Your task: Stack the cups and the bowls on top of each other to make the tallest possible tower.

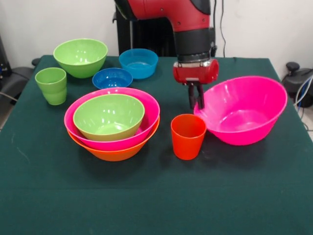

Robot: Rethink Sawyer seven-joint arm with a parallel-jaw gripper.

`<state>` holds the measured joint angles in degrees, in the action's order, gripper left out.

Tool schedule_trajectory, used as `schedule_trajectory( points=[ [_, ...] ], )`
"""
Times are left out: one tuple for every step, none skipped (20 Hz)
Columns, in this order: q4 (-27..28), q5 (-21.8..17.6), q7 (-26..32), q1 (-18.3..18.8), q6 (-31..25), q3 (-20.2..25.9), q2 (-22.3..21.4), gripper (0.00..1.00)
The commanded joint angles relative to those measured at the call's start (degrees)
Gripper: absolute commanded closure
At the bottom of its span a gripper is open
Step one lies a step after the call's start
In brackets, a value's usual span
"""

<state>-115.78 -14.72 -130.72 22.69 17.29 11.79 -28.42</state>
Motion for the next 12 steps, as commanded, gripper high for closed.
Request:
schedule_trajectory(
  points=[
    [-8.17, 1.82, -4.85, 2.03, -14.77, 2.57, -12.77, 1.0],
    [-8.66, 2.16, -4.85, 1.82, -15.64, 2.53, -14.02, 1.0],
    [-9.75, 2.79, -4.9, 1.95, -17.53, 3.01, -16.39, 1.0],
    [-10.26, 3.09, -5.03, 2.11, -18.44, 3.37, -17.35, 1.0],
    [-11.33, 3.51, -5.19, 2.34, -19.82, 3.88, -19.14, 1.0],
    [-11.7, 3.55, -5.24, 2.55, -20.41, 4.2, -19.81, 1.0],
    [-12.18, 3.54, -4.99, 3.3, -21.36, 5.06, -20.68, 1.0],
    [-12.66, 3.53, -4.74, 4.06, -22.32, 5.92, -21.56, 1.0],
    [-12.97, 3.52, -4.37, 4.61, -23.22, 6.53, -22.35, 1.0],
    [-13.28, 3.52, -4.0, 5.17, -24.12, 7.14, -23.15, 1.0],
    [-13.37, 3.41, -3.25, 6.01, -25.22, 7.8, -23.96, 1.0],
    [-13.47, 3.27, -3.02, 6.5, -25.71, 8.17, -24.28, 1.0]
  ],
)
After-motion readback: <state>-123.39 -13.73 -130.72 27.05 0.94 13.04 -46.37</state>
